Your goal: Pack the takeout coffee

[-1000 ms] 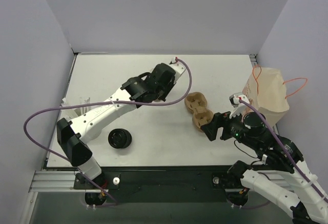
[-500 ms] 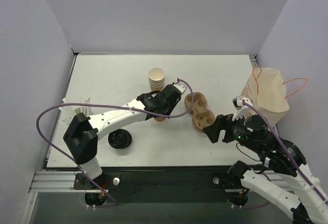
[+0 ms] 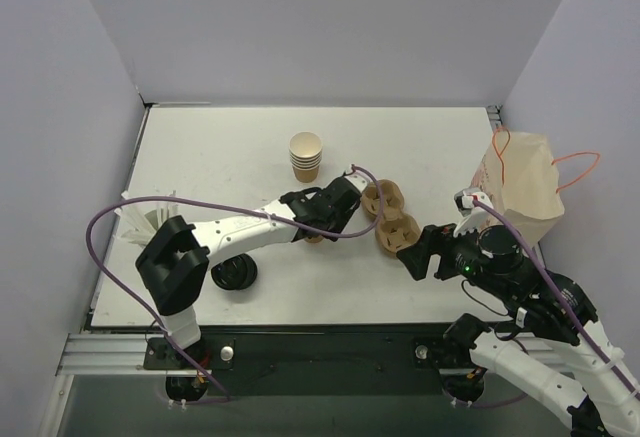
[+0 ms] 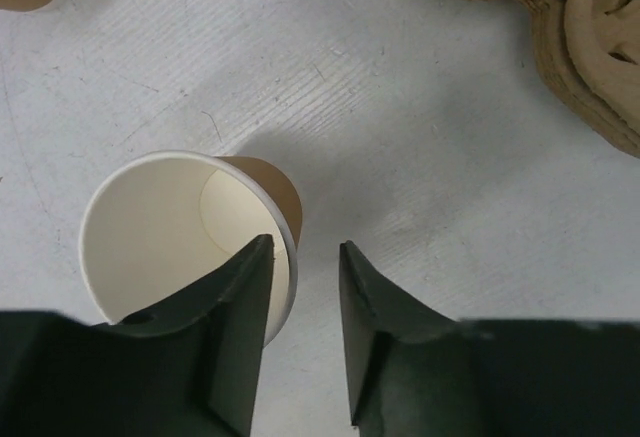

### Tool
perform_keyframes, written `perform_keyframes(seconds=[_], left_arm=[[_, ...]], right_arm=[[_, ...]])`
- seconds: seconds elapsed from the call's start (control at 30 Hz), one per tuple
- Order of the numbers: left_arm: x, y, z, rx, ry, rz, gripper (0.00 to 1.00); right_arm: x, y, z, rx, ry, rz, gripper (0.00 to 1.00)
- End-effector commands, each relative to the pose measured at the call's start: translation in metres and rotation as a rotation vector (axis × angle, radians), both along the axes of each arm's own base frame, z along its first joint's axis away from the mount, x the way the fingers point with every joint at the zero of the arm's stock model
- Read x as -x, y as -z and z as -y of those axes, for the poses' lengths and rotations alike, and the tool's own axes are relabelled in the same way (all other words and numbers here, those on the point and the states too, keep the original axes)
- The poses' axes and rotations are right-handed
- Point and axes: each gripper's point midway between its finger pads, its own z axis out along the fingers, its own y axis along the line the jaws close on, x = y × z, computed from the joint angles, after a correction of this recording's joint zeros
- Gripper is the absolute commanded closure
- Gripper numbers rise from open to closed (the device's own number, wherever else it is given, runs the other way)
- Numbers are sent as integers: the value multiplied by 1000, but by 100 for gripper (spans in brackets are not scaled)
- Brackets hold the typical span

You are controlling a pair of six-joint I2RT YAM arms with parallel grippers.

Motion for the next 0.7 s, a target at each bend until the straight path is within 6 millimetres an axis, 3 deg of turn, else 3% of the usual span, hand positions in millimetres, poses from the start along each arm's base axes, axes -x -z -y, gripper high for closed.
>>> perform_keyframes(seconds=[0.0, 0.1, 0.23, 0.27, 0.37, 0.47, 0.67], left_arm=[[2, -42, 13, 127, 4, 36, 52], [7, -74, 13, 188, 17, 57, 46], [16, -112, 6, 254, 37, 83, 24], [18, -124, 1, 271, 35, 99, 12], [23, -139, -17, 270, 15, 122, 9], [22, -139, -47, 230, -85, 143, 8], [25, -115, -122, 74, -349, 143, 13]], right_arm=[[0, 10, 3, 19, 16, -17, 23], [0, 12, 3, 21, 18, -23, 22], [-1, 14, 2, 27, 19, -32, 22], [-4, 14, 6, 36, 42, -24, 22], [-5, 19, 5, 47, 46, -37, 22], [-7, 26, 3, 63, 49, -58, 23], [-12, 33, -3, 65, 47, -77, 23]])
